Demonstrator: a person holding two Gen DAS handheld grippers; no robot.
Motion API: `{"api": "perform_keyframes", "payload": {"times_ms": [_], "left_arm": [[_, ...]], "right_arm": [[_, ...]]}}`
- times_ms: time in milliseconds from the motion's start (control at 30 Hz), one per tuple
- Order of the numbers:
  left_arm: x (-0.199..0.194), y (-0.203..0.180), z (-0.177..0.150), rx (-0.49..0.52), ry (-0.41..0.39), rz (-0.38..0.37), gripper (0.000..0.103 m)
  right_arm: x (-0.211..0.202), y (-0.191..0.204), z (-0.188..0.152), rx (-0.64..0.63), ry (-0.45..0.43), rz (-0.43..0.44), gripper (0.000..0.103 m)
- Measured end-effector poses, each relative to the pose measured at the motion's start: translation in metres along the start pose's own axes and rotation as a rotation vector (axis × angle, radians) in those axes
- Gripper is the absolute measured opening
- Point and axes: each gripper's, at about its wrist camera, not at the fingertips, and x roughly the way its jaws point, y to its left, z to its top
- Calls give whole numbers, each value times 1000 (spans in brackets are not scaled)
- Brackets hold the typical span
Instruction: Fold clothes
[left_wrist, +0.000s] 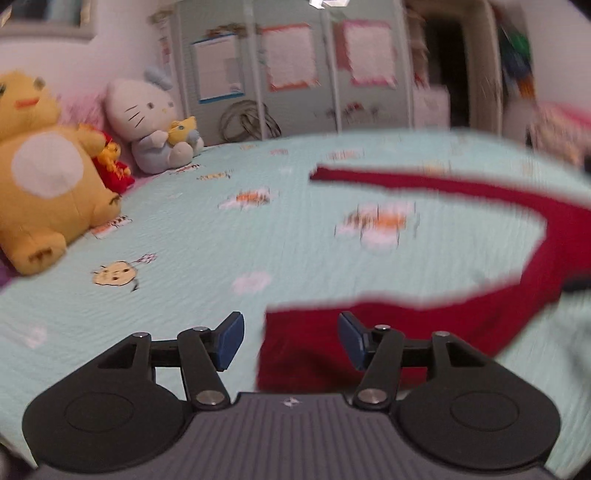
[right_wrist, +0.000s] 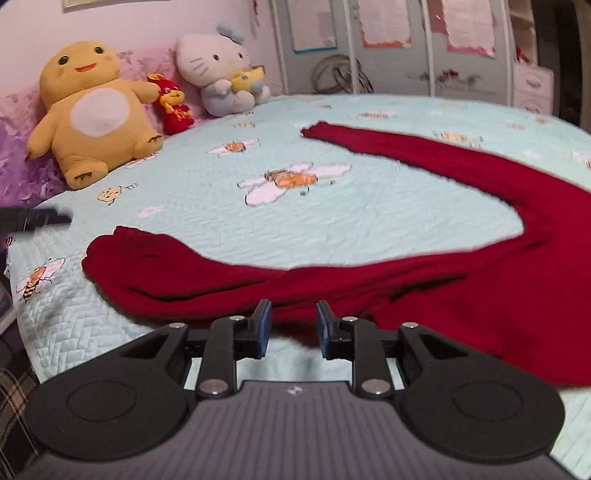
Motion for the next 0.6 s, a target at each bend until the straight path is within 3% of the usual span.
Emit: {"api": "perform_keyframes", "payload": {"times_ms": [133,367,467,500,533,567,600], "left_arm": [[14,-16,-29,207,6,38,61],[39,-71,-61,734,-83,177,66],[41,-74,-65,806,-124,182,60],[45,-70,-58,774,-84,152,52],[49,-65,-50,736,-40,120,27],[52,-61,-43,697,5,88,8],[50,-55,-31,633,22,61,7]], "right_arm": [[-4,2,-9,24,31,-33,27],[-13,-6,-14,43,28,-72,30],[-17,-9,-17,46,29,-86,35],[-17,-10,-19,52,32,-89,35],[-17,-12,-21,60,35,-92,35],[-16,-14,-24,71,40,-97,35],[-14,-17,-26,84,45,-103,35]]}}
